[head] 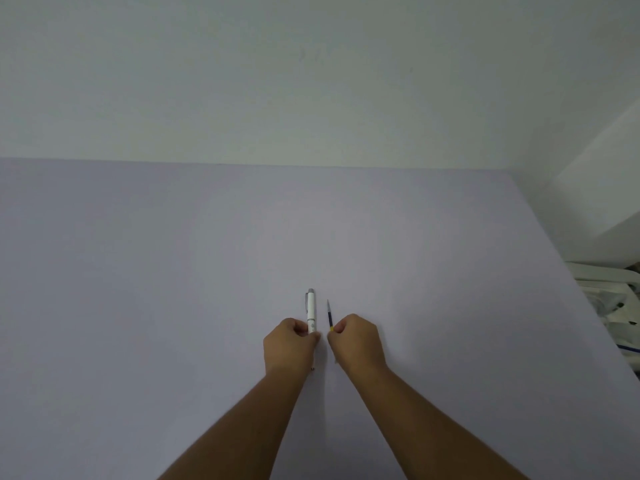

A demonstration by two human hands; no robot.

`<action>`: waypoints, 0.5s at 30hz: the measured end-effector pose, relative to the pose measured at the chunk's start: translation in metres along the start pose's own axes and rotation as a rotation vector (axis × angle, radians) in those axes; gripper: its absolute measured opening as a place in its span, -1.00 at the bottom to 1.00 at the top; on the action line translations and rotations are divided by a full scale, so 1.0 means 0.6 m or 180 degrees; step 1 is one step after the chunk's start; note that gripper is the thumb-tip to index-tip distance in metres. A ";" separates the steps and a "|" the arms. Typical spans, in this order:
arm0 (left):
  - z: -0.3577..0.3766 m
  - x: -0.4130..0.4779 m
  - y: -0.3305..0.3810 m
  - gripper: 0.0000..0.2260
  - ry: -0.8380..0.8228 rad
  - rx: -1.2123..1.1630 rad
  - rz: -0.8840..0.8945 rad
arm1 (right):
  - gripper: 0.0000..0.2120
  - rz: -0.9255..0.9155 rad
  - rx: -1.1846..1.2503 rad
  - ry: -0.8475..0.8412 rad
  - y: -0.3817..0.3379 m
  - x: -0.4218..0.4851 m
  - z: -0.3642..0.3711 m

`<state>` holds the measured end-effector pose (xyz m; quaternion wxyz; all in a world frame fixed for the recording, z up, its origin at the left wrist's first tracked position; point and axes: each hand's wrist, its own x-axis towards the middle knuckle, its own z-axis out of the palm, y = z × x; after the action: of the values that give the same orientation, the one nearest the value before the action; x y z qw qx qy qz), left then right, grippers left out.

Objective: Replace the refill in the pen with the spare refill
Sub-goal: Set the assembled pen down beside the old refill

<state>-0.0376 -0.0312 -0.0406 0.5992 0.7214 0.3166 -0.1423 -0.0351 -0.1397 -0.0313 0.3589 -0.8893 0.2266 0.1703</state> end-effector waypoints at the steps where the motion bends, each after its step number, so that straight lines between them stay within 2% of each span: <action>1: 0.000 0.000 0.000 -0.91 0.0004 0.0023 0.0007 | -0.87 -0.0002 0.0010 -0.0002 0.001 0.001 0.001; 15: 0.001 0.003 -0.005 -0.88 0.0043 0.0497 0.0165 | -0.90 -0.0023 -0.0001 0.0017 0.004 0.003 0.008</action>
<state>-0.0382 -0.0309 -0.0438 0.5425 0.7748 0.2898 -0.1462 -0.0358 -0.1382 -0.0367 0.3588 -0.8906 0.2243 0.1666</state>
